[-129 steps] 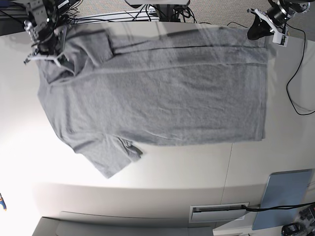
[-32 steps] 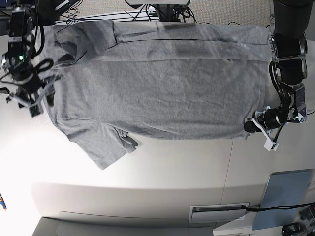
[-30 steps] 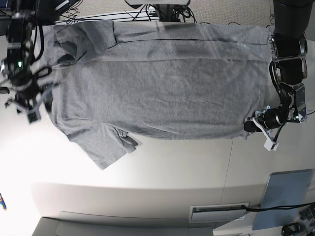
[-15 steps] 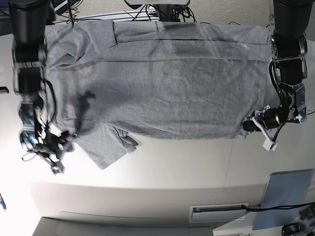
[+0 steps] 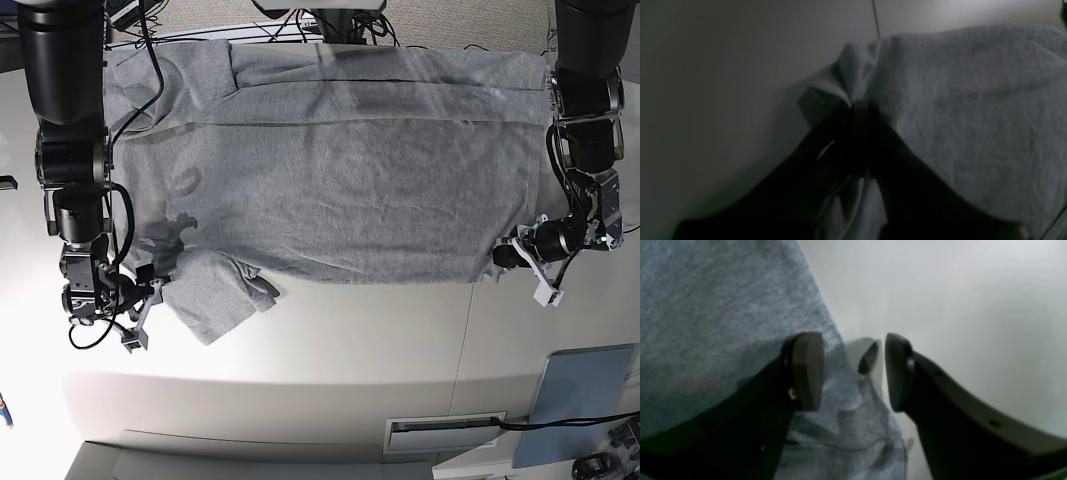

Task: Fold the T-shirt properly
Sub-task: 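Fold the shirt lengthwise, bringing the hem side over toward the collar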

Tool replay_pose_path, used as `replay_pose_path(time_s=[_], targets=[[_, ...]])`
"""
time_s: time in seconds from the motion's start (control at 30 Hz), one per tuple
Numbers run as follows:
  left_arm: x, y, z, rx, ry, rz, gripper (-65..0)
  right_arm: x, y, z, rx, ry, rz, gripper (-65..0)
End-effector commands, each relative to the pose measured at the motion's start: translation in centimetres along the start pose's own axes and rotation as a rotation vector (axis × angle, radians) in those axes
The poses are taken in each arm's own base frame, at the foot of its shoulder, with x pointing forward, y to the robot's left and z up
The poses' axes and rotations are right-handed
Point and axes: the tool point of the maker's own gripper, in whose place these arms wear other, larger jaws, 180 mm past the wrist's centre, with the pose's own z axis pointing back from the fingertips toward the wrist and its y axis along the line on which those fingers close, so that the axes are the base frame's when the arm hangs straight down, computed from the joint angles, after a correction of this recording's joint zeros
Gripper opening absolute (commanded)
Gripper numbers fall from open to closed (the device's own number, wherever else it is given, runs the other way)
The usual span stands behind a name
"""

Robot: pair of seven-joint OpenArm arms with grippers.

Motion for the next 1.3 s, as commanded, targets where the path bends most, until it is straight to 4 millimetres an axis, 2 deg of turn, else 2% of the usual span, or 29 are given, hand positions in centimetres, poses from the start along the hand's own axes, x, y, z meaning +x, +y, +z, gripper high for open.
replay_pose_path(time_s=[0.0,0.1,0.2,0.27,0.37,0.4,0.6,0.73,0.87,0.97,1.1,1.17,1.27], targets=[[0.4,0.8,0.6,0.030,0.022,-0.022,-65.0,1.2,-0.6,1.0,0.003,-0.025,-0.004,-35.5],[0.4,0.8,0.6,0.030,0.022,-0.022,-65.0,0.0,0.9,0.4,0.068,0.008,-0.017,-35.6],[0.4,0.8,0.6,0.029,0.021,-0.022,-65.0,-0.8,1.6,0.0,0.091,0.020,-0.020,-36.9],[0.4,0.8,0.6,0.029,0.021,-0.022,-65.0,-1.0,1.6,-0.1,0.092,0.024,-0.017,-43.8],[0.6,0.7,0.6,0.024,0.011,-0.016,-65.0,-1.1,1.5,0.0,0.090,0.030,-0.015,-62.2],[0.8,0.6,0.6,0.016,0.001,-0.008,-65.0,-1.0,1.5,0.0,0.089,0.025,-0.015,-65.0],[1.7,-0.4,0.9,-0.040,-0.042,0.045,-65.0,1.1,1.1,0.7,0.074,-0.061,-0.001,-65.0],[1.7,-0.2,1.6,-0.035,-0.006,0.023,-65.0,2.8,-0.1,2.5,0.031,-0.107,0.046,-65.0],[2.3,-0.8,2.7,-0.079,-0.011,0.038,-65.0,3.2,-0.3,4.4,0.007,-0.159,0.091,-65.0],[3.3,-1.4,3.8,-0.107,-0.066,0.027,-65.0,3.5,-0.5,6.6,-0.061,-0.236,0.119,-65.0],[3.7,-2.6,4.8,-0.098,-0.067,-0.041,-65.0,2.7,-0.6,9.5,-0.184,-0.268,0.220,-65.0],[3.6,-3.4,5.2,-0.094,-0.066,-0.083,-65.0,2.3,-0.5,10.7,-0.211,-0.293,0.221,-65.0],[2.9,-3.5,6.0,-0.058,-0.075,-0.100,-65.0,0.4,-0.6,11.5,-0.209,-0.307,0.178,-65.0]])
